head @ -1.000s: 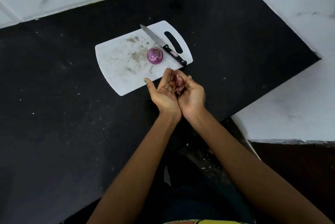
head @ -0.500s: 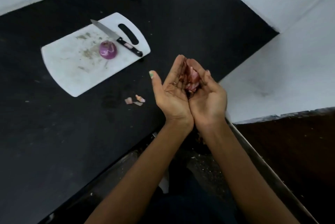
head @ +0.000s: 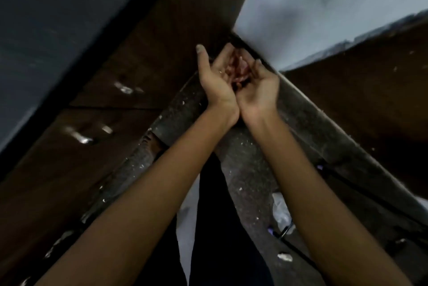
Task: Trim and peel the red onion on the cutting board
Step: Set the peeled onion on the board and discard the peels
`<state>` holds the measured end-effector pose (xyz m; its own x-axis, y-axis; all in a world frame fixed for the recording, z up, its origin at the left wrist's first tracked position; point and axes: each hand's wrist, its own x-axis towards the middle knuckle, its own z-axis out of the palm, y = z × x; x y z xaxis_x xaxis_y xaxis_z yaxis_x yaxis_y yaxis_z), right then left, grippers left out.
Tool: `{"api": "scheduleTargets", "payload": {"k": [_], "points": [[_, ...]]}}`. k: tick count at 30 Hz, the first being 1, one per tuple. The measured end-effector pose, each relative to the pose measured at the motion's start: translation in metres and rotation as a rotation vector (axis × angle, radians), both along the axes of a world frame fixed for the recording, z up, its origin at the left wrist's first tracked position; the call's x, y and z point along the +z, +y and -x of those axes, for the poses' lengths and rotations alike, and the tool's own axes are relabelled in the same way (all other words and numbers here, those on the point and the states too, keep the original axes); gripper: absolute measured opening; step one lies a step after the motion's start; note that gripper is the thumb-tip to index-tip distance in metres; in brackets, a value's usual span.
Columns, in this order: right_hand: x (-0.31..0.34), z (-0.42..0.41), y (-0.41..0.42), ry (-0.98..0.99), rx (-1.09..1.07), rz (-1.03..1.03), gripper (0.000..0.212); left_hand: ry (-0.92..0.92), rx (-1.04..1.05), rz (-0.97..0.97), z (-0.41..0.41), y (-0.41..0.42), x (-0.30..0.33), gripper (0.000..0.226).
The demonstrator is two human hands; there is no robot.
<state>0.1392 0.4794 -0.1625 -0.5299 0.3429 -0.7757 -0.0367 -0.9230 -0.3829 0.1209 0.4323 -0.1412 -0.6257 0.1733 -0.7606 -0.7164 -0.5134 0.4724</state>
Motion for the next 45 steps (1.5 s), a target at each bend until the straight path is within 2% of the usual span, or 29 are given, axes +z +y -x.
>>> {"api": "scheduleTargets", "payload": {"k": [5,10,14,17,19,22,24,26,27,29,31,35,37,39,42,45], "points": [[-0.110,-0.005,0.035,-0.172,-0.063,-0.007,0.034,-0.047,-0.098,0.028,-0.003,0.034,-0.107,0.074],[-0.208,-0.005,0.056,-0.360,-0.051,-0.035,0.031,-0.128,-0.293,0.117,-0.002,0.049,-0.194,0.069],[-0.256,-0.009,0.068,-0.460,0.027,-0.071,0.029,-0.189,-0.460,0.187,0.006,0.056,-0.244,0.067],[-0.276,-0.012,0.074,-0.557,0.094,-0.133,0.036,-0.218,-0.588,0.313,0.009,0.061,-0.266,0.053],[-0.279,-0.013,0.074,-0.542,0.162,-0.165,0.036,-0.222,-0.654,0.325,0.008,0.062,-0.273,0.047],[-0.272,-0.009,0.067,-0.464,0.359,-0.226,0.037,-0.256,-0.608,0.218,0.008,0.070,-0.269,0.057],[-0.266,-0.007,0.059,-0.468,0.670,-0.401,0.045,-0.264,-0.530,0.159,0.007,0.075,-0.265,0.068],[-0.270,-0.007,0.058,-0.607,0.851,-0.613,0.050,-0.305,-0.439,0.097,0.007,0.075,-0.257,0.074],[-0.273,-0.009,0.062,-0.703,0.856,-0.724,0.050,-0.318,-0.409,0.084,0.006,0.073,-0.256,0.074],[-0.270,-0.009,0.073,-0.816,0.720,-0.844,0.040,-0.317,-0.393,0.096,0.004,0.070,-0.253,0.073],[-0.263,-0.011,0.082,-0.790,0.650,-0.876,0.030,-0.309,-0.404,0.094,0.003,0.069,-0.247,0.071],[-0.251,-0.018,0.079,-0.655,0.762,-0.784,0.022,-0.291,-0.418,0.130,0.007,0.077,-0.231,0.068],[-0.248,-0.026,0.075,-0.614,0.786,-0.753,0.019,-0.205,-0.579,0.200,0.006,0.081,-0.217,0.064],[-0.233,-0.032,0.071,-0.603,0.773,-0.828,0.021,-0.084,-0.740,0.307,0.000,0.084,-0.195,0.051],[-0.179,-0.038,0.063,-0.630,0.763,-1.142,0.023,0.177,-0.847,0.492,-0.010,0.074,-0.154,0.040],[-0.114,-0.031,0.051,-0.416,0.669,-1.426,0.037,0.414,-0.801,0.541,-0.010,0.057,-0.108,0.038]]}}
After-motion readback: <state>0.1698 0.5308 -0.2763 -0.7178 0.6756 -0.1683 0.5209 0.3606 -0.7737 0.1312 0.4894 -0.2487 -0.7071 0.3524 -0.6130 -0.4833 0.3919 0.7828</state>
